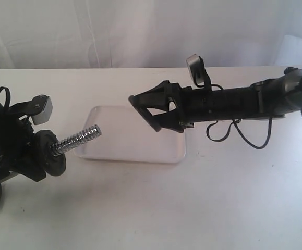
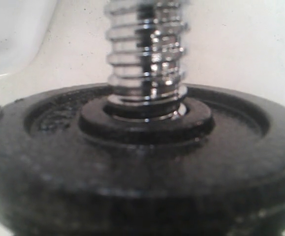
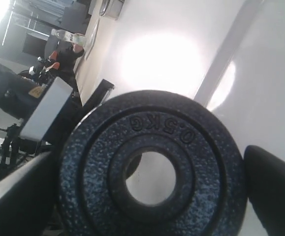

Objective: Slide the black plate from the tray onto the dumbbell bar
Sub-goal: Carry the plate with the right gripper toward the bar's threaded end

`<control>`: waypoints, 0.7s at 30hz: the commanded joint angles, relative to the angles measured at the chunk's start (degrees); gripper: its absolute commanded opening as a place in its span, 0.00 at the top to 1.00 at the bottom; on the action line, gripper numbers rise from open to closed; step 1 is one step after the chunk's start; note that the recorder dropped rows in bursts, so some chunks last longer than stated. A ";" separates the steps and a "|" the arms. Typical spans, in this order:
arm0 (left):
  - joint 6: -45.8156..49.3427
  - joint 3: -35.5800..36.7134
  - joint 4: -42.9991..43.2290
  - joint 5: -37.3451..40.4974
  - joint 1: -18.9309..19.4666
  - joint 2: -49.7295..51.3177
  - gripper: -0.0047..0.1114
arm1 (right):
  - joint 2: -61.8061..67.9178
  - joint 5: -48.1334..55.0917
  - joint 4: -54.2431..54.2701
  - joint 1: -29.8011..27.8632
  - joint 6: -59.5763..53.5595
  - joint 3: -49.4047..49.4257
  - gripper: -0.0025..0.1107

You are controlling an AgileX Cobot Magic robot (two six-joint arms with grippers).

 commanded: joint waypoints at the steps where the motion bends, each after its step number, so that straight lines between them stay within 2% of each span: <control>1: -0.19 -0.63 -7.74 5.24 0.22 -3.42 0.96 | -2.74 3.31 3.60 -0.43 -3.45 3.28 0.98; 10: -0.19 -0.63 -8.00 5.25 0.22 -3.76 0.96 | -5.28 3.31 3.60 0.81 -4.02 4.65 0.98; 16: -0.19 -0.63 -8.27 5.25 0.22 -3.76 0.96 | -5.41 -1.39 3.60 3.02 -3.61 3.89 0.98; 21: -0.19 -0.63 -8.37 5.25 0.22 -3.76 0.96 | -5.41 -2.81 3.60 4.77 1.07 1.17 0.98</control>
